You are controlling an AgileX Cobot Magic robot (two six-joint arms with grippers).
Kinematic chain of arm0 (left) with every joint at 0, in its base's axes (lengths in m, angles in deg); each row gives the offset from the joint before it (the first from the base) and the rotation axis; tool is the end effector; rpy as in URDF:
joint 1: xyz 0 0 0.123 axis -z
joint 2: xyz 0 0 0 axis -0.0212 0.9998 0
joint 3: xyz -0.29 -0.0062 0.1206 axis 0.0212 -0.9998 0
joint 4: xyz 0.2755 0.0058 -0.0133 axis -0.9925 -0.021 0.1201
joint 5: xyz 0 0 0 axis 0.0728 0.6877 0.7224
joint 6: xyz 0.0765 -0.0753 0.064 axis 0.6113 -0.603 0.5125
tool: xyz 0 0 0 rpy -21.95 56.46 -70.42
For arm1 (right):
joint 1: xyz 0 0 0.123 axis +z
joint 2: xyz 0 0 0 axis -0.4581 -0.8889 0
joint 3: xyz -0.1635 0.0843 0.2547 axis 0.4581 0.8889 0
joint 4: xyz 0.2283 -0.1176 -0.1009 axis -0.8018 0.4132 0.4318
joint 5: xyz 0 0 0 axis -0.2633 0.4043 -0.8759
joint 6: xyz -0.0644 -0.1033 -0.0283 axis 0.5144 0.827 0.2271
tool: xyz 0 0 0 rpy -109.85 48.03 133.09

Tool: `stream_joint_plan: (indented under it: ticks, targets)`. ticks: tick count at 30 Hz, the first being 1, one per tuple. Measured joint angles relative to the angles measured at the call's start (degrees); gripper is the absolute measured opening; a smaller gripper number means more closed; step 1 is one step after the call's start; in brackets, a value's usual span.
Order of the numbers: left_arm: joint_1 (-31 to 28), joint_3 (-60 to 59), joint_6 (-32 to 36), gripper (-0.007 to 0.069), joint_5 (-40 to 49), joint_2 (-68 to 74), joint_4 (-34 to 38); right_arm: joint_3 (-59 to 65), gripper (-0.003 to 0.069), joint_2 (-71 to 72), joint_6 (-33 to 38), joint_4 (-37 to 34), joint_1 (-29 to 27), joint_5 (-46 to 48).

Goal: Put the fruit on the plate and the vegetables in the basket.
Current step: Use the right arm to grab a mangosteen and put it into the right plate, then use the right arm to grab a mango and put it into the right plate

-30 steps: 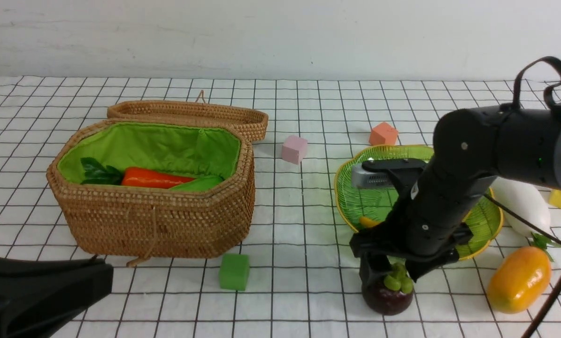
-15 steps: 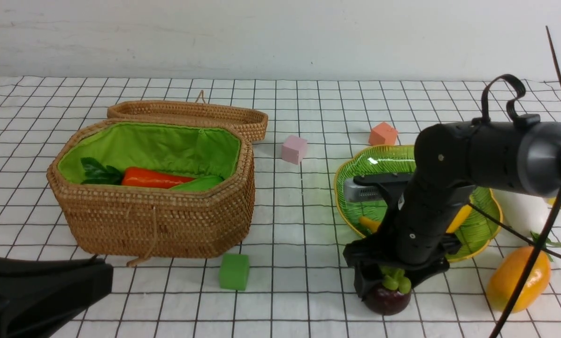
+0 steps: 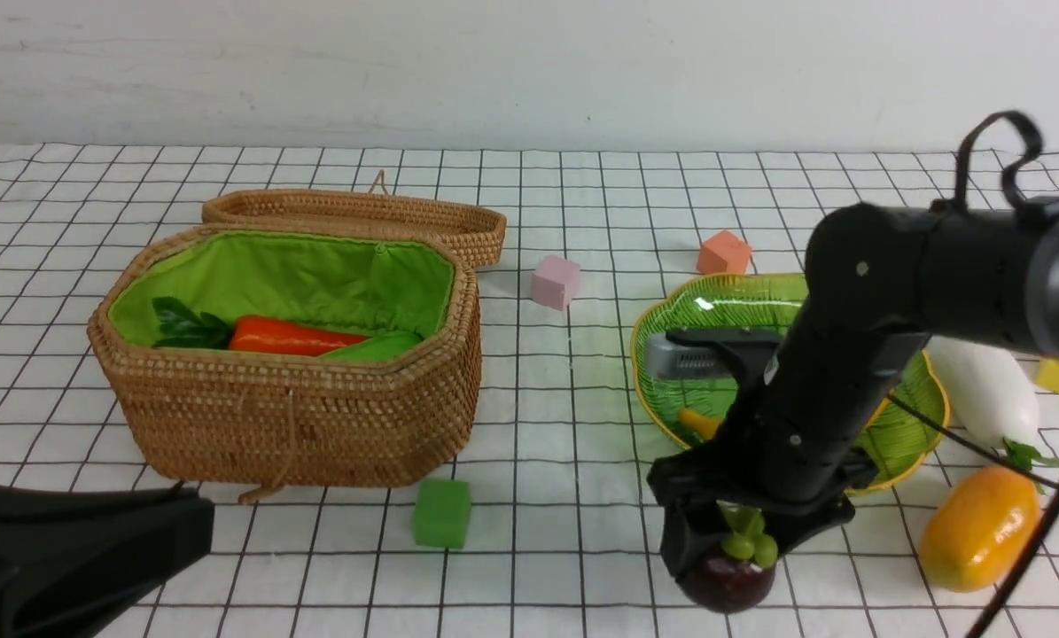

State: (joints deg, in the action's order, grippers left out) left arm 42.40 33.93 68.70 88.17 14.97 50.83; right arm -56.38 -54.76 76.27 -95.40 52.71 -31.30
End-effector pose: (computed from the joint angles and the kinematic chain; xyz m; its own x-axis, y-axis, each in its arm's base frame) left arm 0.0981 -0.0920 0.3522 -0.3063 0.1277 -0.9433 0.6555 0.7469 -0.1117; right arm 0.3310 0.1958 0.2085 -0.9548 -0.2671 -0.1302 -0.2947 0.9075 0.2994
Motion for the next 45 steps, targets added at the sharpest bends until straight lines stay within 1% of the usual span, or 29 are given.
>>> stream_joint_plan:
  ticks: [3, 4, 9, 12, 16, 20, 21, 24, 27, 28, 33, 34, 36, 37, 38, 39, 40, 41, 42, 44, 45]
  targets:
    - [0.0, 0.0, 0.0, -0.0013, -1.19, 0.0, 0.0, -1.56, 0.0594, 3.53, -1.19, 3.16, -0.22, -2.07]
    - [0.0, 0.0, 0.34, -0.0013, -3.0, 0.0, 0.0, -2.5, 0.0594, 5.03, -2.25, 6.33, -0.97, -6.8]
    - [0.0, 0.0, 2.05, -0.0013, -7.73, 0.0, 0.0, -3.32, 0.0592, 2.48, -4.75, 15.06, -5.61, -24.55]
    - [0.0, 0.0, 2.49, -0.0013, -8.12, 0.0, 0.45, -3.46, 0.0592, -1.36, -5.1, 16.04, -7.45, -30.11]
    - [0.0, 0.0, 2.49, -0.0013, -7.79, 0.0, 1.06, -4.19, 0.0599, -6.0, -5.36, 16.04, -8.17, -32.44]
    - [0.0, 0.0, 2.49, -0.0013, -6.95, 0.0, 1.06, -4.71, 0.0671, -6.99, -5.36, 15.98, -8.17, -31.76]
    - [0.0, 0.0, 2.49, -0.0013, -6.72, 0.0, 1.06, -5.18, 0.068, -6.6, -5.36, 15.98, -8.17, -30.99]
    - [0.0, 0.0, 2.49, -0.0013, -6.39, 0.0, 1.12, -5.87, 0.0676, -5.43, -5.41, 15.98, -8.17, -29.04]
    - [0.0, 0.0, 2.49, -0.0013, -6.17, 0.0, 1.12, -7.85, 0.0624, -1.12, -5.41, 15.98, -8.43, -22.59]
    - [0.0, 0.0, 2.49, -0.0013, -6.12, 0.0, 1.12, -8.0, 0.0619, -0.78, -5.41, 15.98, -8.43, -22.03]
    - [0.0, 0.0, 4.04, -0.0013, -5.12, 0.0, 1.25, -9.34, 0.0409, 10.53, -6.31, 18.15, -9.6, -2.78]
    - [0.0, 0.0, 5.24, -0.0013, -4.39, 0.0, 1.3, -8.07, 0.0347, 12.59, -7.38, 19.22, -10.13, 1.18]
    - [0.0, 0.0, 6.78, -0.0013, -3.33, 0.0, 1.45, -4.36, 0.026, 16.42, -10.83, 22.15, -11.6, 5.45]
    - [0.0, 0.0, 7.5, -0.0013, -2.58, 0.0, 1.56, 0.47, 0.0208, 18.89, -14.22, 23.78, -13.11, 6.68]
    - [0.0, 0.0, 7.89, -0.0013, -2.01, 0.0, 1.81, 3.82, 0.0185, 20.42, -16.84, 24.23, -14.47, 6.72]
    - [0.0, 0.0, 7.95, -0.0013, -2.01, 0.0, 1.81, 3.82, 0.0181, 20.42, -17.35, 24.24, -14.78, 6.66]
    - [0.0, 0.0, 8.19, -0.0013, -1.44, 0.0, 2.15, 8.33, 0.0174, 22.06, -20.26, 23.93, -16.76, 5.88]
    - [0.0, 0.0, 8.22, -0.0013, -1.43, 0.0, 2.13, 8.92, 0.0174, 22.23, -20.72, 23.83, -17.12, 5.49]
    - [0.0, 0.0, 8.32, -0.0013, -1.19, 0.0, 2.28, 12.59, 0.0193, 23.0, -23.69, 22.03, -20.15, 3.5]
    - [0.0, 0.0, 8.43, -0.0013, -1.05, 0.0, 2.36, 16.05, 0.0253, 22.86, -25.14, 18.6, -23.55, -0.14]
    - [0.0, 0.0, 8.43, -0.0013, -1.05, 0.0, 2.36, 17.0, 0.0298, 22.38, -25.17, 16.39, -25.15, -2.31]
